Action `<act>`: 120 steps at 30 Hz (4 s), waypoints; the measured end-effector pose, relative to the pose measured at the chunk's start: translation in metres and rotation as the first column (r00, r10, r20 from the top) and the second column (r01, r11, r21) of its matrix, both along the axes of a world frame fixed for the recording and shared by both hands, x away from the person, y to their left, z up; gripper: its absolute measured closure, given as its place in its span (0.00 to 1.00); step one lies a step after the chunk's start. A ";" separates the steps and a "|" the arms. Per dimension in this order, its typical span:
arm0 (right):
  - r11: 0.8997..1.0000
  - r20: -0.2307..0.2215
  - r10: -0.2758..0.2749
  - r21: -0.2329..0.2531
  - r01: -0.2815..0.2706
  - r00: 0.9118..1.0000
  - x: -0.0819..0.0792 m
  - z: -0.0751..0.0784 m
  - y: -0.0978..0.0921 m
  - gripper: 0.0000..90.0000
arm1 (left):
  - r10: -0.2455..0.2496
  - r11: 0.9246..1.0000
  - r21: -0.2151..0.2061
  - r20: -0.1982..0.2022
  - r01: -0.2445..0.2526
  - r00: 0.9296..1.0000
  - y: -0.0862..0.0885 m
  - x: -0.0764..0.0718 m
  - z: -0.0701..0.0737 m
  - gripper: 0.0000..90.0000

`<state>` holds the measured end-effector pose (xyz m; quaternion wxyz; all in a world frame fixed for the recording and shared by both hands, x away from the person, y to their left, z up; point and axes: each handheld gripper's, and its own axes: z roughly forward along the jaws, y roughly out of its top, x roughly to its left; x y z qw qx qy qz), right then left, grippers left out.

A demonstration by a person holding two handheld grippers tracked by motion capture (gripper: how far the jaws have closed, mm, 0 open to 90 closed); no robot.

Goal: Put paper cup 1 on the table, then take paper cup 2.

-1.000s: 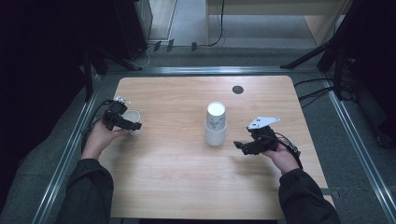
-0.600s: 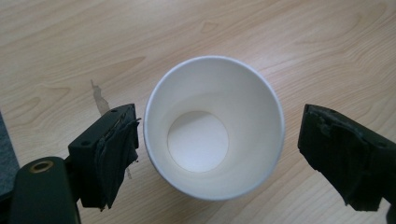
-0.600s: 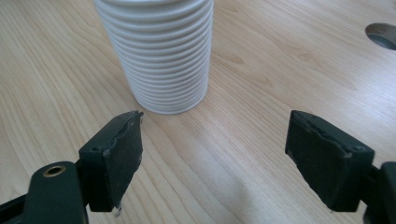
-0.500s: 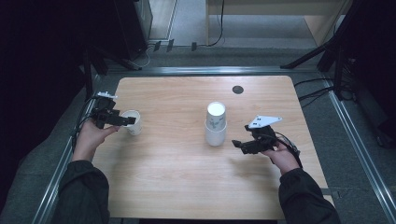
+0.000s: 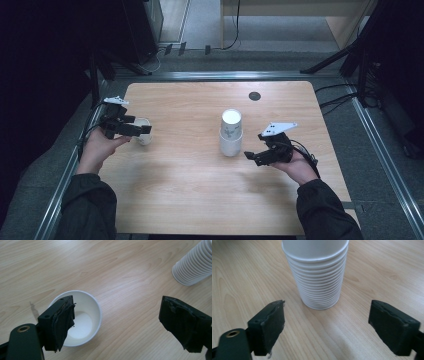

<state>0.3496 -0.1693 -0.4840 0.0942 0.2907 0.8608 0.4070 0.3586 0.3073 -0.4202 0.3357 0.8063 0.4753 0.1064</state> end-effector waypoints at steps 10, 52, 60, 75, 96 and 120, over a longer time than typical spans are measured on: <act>0.998 -0.024 0.029 0.062 -0.027 0.999 0.001 0.008 0.000 0.15 | -0.091 0.995 -0.043 -0.010 0.090 0.996 -0.029 -0.001 -0.005 0.16; 0.952 -0.065 0.288 -0.093 -0.293 0.955 0.047 0.080 0.038 0.23 | -0.318 0.947 -0.042 0.001 0.318 0.948 -0.094 -0.039 -0.033 0.17; 0.925 -0.089 0.320 -0.187 -0.332 0.943 0.056 0.088 0.061 0.24 | -0.334 0.942 -0.032 -0.009 0.333 0.943 -0.097 -0.039 -0.036 0.17; 0.894 -0.137 0.337 -0.265 -0.362 0.932 0.071 0.100 0.088 0.35 | -0.354 0.935 -0.036 -0.005 0.354 0.935 -0.100 -0.041 -0.036 0.17; 0.905 -0.155 0.319 -0.244 -0.349 0.935 0.071 0.131 0.087 0.37 | -0.361 0.932 -0.043 0.005 0.361 0.933 -0.099 -0.041 -0.037 0.17; 0.904 -0.093 0.336 -0.247 -0.348 0.937 0.041 0.202 0.073 0.37 | -0.365 0.929 -0.066 0.015 0.365 0.931 -0.095 -0.041 -0.036 0.17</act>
